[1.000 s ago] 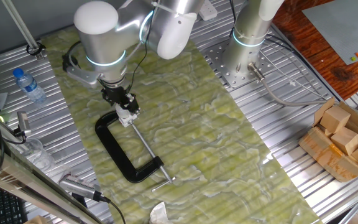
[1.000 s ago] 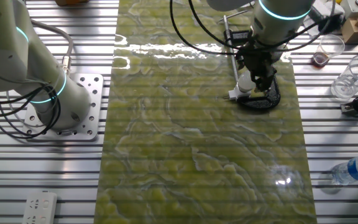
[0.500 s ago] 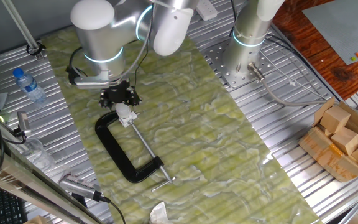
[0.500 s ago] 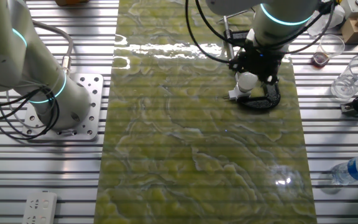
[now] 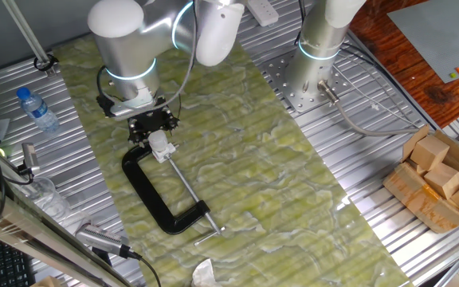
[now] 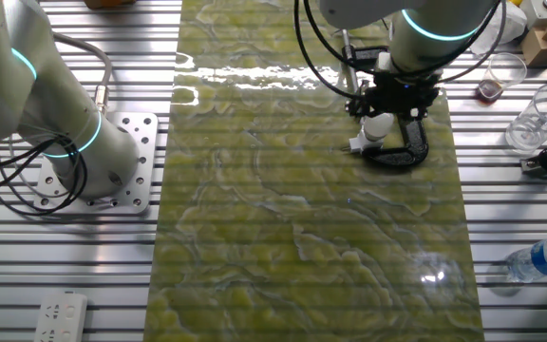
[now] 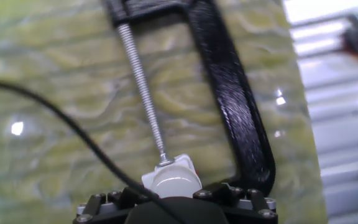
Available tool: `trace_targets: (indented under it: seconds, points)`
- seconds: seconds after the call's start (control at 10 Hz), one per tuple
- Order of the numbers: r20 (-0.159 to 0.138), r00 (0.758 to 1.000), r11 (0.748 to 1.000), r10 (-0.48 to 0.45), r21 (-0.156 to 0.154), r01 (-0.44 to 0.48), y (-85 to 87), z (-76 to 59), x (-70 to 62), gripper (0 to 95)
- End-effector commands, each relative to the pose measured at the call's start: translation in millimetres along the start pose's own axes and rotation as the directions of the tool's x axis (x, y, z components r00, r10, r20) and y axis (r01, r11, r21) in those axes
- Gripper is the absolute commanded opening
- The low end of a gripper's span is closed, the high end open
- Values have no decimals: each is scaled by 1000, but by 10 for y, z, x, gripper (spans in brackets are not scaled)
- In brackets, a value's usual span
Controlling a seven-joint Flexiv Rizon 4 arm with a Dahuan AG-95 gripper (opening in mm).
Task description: Install the light bulb by rotating it
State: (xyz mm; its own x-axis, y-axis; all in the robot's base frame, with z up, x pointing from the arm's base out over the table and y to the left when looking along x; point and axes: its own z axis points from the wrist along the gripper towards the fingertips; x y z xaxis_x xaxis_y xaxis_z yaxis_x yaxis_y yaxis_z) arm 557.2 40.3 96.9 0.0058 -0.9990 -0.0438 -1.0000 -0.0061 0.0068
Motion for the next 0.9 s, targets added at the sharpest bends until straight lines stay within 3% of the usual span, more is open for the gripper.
trace_targets:
  seconds: [0.1, 0.9]
  points:
    - [-4, 989, 989, -150, -1, 150, 0, 3, 7, 760]
    - [-2, 980, 980, -198, -3, 198, 18, 42, 10, 760]
